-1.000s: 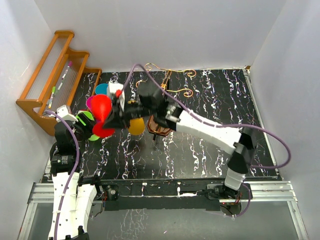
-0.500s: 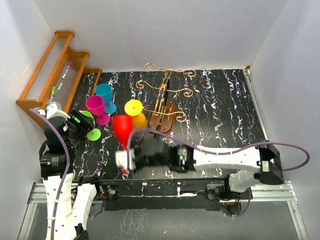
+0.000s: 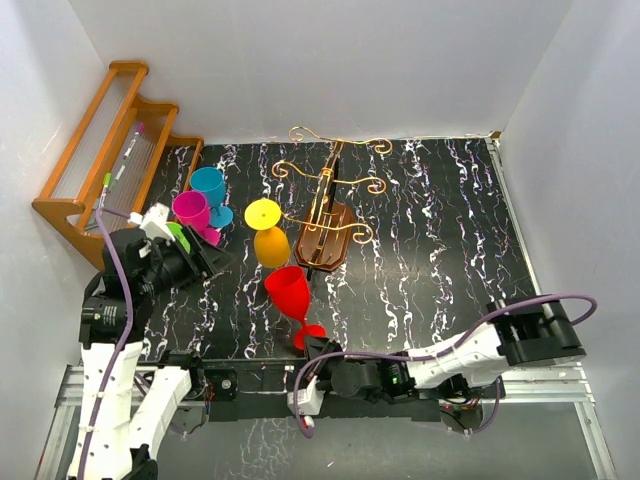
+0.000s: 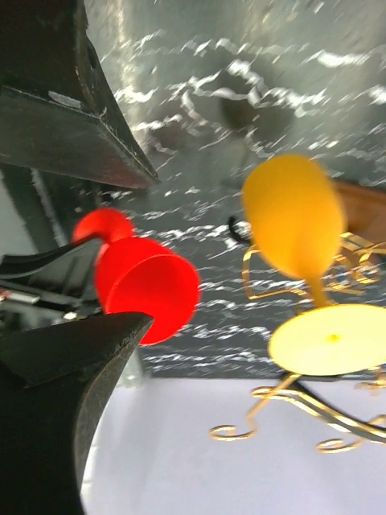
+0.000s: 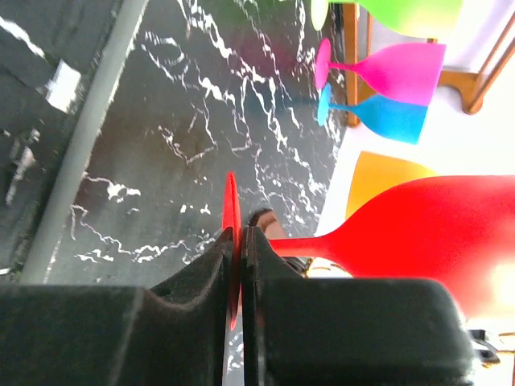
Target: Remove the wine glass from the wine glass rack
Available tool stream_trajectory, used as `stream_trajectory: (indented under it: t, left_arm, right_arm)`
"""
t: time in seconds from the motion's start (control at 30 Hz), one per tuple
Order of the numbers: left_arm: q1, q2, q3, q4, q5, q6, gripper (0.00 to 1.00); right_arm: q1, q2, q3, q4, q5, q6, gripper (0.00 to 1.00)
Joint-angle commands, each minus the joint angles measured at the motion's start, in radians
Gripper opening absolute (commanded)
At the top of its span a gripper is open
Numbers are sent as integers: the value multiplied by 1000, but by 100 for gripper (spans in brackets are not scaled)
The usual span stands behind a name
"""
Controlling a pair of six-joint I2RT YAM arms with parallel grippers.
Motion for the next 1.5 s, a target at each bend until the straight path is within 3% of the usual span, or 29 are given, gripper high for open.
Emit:
stream_trajectory:
  t: [0.0, 0.1, 0.3, 0.5, 1.13, 1.47]
  left_arm:
    - [-32, -42, -56, -79, 216, -30, 60]
    - [-46, -57, -66, -156, 223, 5, 60]
    - [-54, -100, -130, -225, 220, 30, 60]
    - [-54, -105, -134, -226, 184, 33, 60]
    - [-55, -80, -18, -303, 132, 67, 60]
    - [-61, -85, -79, -281, 163, 68, 59]
  right_arm:
    - [58, 82, -24, 342, 143, -196, 8]
    - [61, 169, -17, 448, 189, -268, 8]
    - [70, 324, -39, 823, 191, -490, 8]
    - [78, 442, -18, 997, 139, -615, 8]
    - [78, 564, 5, 978, 94, -623, 8]
    - [79, 569, 61, 927, 41, -648, 8]
